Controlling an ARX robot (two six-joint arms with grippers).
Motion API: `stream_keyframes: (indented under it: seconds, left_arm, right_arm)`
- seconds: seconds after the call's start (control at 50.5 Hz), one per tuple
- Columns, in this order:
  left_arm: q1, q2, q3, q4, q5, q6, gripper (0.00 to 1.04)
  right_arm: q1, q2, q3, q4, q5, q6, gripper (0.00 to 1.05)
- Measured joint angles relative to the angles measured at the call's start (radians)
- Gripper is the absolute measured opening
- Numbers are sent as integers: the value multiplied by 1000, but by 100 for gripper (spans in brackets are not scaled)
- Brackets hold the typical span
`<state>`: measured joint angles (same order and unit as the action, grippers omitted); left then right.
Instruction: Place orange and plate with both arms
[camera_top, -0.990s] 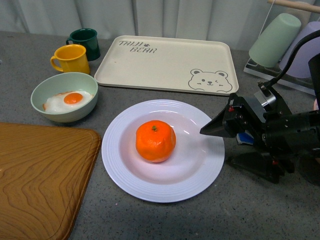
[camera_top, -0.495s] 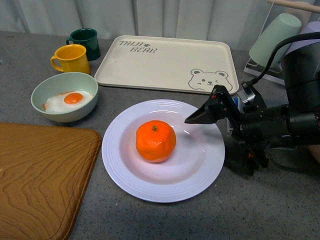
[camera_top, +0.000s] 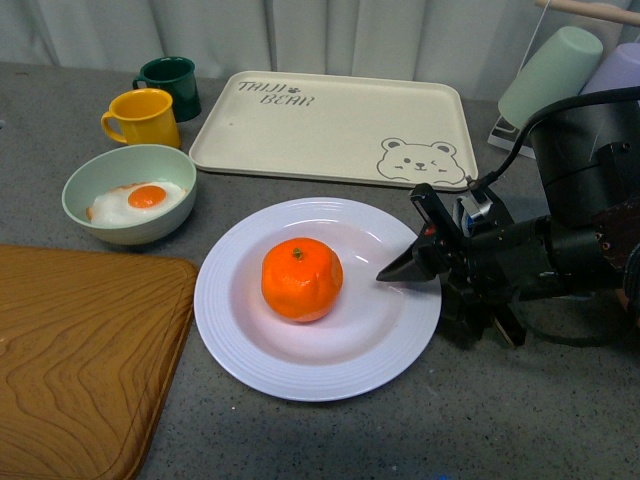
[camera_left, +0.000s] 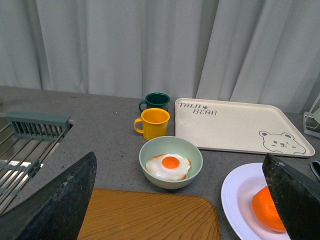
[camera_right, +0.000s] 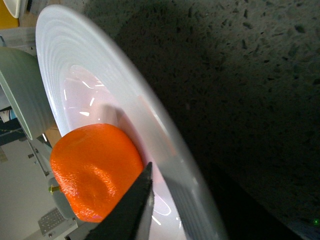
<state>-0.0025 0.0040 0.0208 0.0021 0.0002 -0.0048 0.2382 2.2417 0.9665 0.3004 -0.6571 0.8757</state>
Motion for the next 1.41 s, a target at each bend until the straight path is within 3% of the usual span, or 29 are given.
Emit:
stream_keyframes:
  seconds: [0.099, 0.238, 0.634, 0.95, 1.406]
  left_arm:
    - [0, 0, 0, 0, 0, 0, 98]
    - [0, 0, 0, 0, 0, 0, 98]
    - [0, 0, 0, 0, 0, 0, 98]
    - [0, 0, 0, 0, 0, 0, 98]
    - [0, 0, 0, 0, 0, 0, 98]
  right_arm:
    - [0, 3, 0, -4, -8, -8, 14]
    - [-2, -6, 5, 18, -18, -21, 4]
    - [-20, -23, -61, 237, 36, -62, 4]
    - [-36, -46, 3, 232, 46, -93, 4]
    - [-56, 74, 334, 69, 58, -48, 4]
